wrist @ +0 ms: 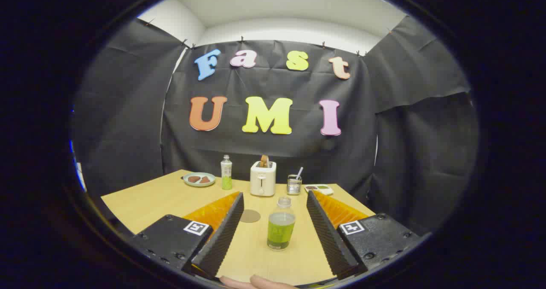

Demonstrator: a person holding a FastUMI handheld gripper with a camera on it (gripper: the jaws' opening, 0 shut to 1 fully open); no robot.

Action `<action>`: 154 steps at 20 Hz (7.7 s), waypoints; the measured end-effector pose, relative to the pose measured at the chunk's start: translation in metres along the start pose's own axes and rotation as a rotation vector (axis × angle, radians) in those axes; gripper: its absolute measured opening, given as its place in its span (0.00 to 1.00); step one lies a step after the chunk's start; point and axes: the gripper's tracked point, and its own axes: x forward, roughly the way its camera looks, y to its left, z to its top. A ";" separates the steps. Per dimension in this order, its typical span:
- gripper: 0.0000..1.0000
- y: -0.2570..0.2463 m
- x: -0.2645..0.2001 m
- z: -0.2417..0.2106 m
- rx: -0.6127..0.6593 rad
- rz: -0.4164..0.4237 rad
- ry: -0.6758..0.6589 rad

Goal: Take the bottle from table, then pour the juice into the cup, finally place the bottle on the coaster

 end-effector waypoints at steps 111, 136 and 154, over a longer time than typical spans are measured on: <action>0.81 -0.015 0.058 0.025 -0.565 -0.192 0.126; 0.81 0.026 0.083 0.042 -1.190 -0.355 0.084; 0.81 0.057 0.084 0.027 -1.475 -0.399 0.014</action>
